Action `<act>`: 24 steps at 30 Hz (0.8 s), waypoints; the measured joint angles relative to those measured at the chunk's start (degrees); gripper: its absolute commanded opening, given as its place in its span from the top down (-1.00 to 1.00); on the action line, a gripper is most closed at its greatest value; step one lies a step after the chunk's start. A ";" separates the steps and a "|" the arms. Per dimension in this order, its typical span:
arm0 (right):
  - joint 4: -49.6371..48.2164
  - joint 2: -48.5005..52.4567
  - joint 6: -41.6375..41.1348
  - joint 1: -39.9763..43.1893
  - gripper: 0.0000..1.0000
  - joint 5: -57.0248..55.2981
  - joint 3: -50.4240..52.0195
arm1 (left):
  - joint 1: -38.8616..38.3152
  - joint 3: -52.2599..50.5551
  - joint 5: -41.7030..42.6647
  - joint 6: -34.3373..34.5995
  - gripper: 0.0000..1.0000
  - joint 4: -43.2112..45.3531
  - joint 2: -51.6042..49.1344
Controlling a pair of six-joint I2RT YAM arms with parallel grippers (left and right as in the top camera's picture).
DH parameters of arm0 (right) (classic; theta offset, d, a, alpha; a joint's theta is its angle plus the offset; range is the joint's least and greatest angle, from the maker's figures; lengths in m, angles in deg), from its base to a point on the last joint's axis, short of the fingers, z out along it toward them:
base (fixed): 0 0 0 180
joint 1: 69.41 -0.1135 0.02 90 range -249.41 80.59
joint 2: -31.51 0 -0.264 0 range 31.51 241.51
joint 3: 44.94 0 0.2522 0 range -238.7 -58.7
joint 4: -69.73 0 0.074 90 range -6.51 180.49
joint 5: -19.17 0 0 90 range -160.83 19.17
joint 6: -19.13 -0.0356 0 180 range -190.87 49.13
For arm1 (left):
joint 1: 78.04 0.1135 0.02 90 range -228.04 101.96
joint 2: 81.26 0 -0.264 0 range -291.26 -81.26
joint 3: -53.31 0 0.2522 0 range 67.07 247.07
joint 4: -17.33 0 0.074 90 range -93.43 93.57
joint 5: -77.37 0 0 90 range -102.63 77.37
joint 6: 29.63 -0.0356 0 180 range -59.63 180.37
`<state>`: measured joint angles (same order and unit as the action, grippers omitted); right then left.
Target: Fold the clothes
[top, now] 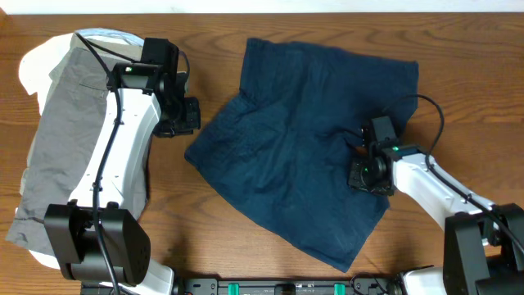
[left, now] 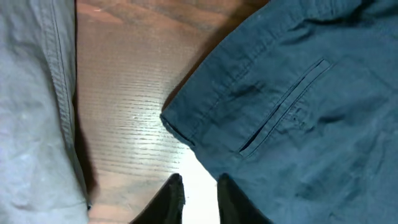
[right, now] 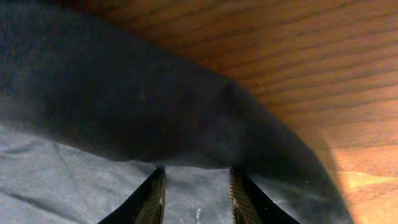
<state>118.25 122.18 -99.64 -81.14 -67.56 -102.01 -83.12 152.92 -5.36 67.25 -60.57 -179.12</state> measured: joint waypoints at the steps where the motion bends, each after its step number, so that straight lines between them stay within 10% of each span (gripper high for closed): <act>1: -0.44 -0.24 -0.31 0.63 0.26 0.42 0.31 | 0.00 0.00 0.00 0.09 0.53 0.09 0.00; 17: -23.06 1.51 5.35 20.59 -0.09 4.94 2.62 | 0.00 0.00 0.00 -0.11 0.53 0.13 0.00; 24: -15.08 1.60 8.96 20.61 -0.43 8.04 -2.62 | 0.00 0.00 0.02 -0.79 0.56 0.13 0.00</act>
<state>103.17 123.78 -90.68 -60.53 -59.51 -104.63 -83.12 152.92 -5.34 66.46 -60.43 -179.12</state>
